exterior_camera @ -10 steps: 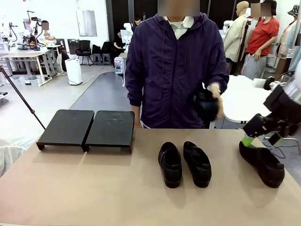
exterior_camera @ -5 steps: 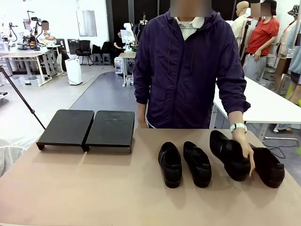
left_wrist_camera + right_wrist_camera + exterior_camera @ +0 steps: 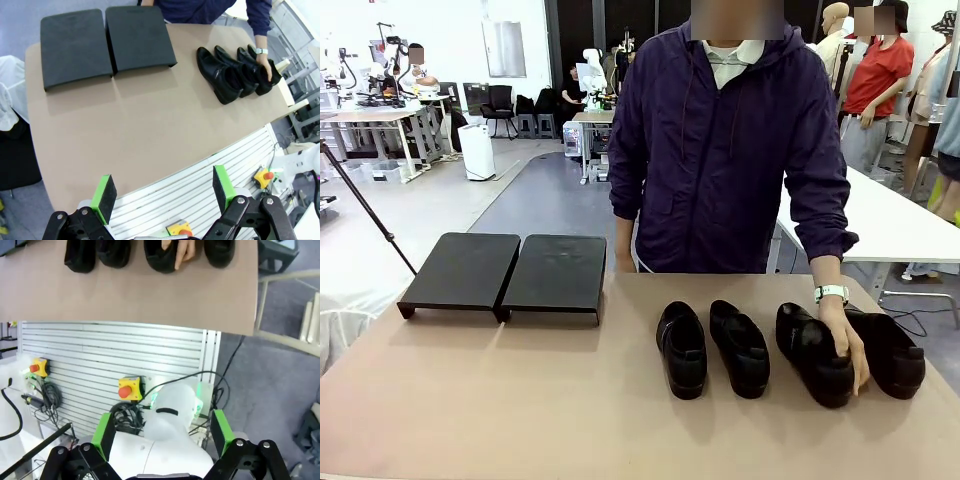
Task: Organize the shoes by placing them on the stand.
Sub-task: Pick up one Shoe and place it in the middle of the table.
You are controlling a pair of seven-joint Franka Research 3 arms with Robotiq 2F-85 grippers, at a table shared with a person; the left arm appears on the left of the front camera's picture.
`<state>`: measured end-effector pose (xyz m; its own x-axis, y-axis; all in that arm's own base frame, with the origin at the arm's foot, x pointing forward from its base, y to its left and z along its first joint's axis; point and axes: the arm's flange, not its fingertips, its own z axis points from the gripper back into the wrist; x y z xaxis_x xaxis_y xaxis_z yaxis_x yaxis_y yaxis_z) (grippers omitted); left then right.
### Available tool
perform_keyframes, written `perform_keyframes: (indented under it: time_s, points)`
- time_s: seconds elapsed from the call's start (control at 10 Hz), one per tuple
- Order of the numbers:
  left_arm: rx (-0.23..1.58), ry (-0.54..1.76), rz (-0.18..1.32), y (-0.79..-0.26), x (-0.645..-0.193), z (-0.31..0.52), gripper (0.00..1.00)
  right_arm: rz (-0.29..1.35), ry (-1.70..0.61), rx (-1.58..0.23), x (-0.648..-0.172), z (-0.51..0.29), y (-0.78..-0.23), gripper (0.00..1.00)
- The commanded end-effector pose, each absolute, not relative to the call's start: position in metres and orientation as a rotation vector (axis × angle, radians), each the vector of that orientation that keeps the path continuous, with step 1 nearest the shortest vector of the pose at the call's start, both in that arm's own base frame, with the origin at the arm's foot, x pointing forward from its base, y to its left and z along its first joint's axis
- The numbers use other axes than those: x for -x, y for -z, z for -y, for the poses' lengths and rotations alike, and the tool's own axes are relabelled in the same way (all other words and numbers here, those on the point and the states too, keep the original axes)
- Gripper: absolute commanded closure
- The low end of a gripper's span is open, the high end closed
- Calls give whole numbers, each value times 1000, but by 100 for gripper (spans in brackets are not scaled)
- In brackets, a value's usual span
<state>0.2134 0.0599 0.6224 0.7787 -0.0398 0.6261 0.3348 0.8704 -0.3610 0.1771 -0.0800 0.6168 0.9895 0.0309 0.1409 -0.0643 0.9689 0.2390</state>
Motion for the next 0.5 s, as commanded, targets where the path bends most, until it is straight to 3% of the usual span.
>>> perform_keyframes:
  time_s: [0.0,0.4]
  points:
    - [497,227,656,-623,-213,-61,0,155,-81,-248,-183,79,-615,0]
    - [497,227,656,-623,-213,-61,0,163,-46,-220,-228,59,-601,0]
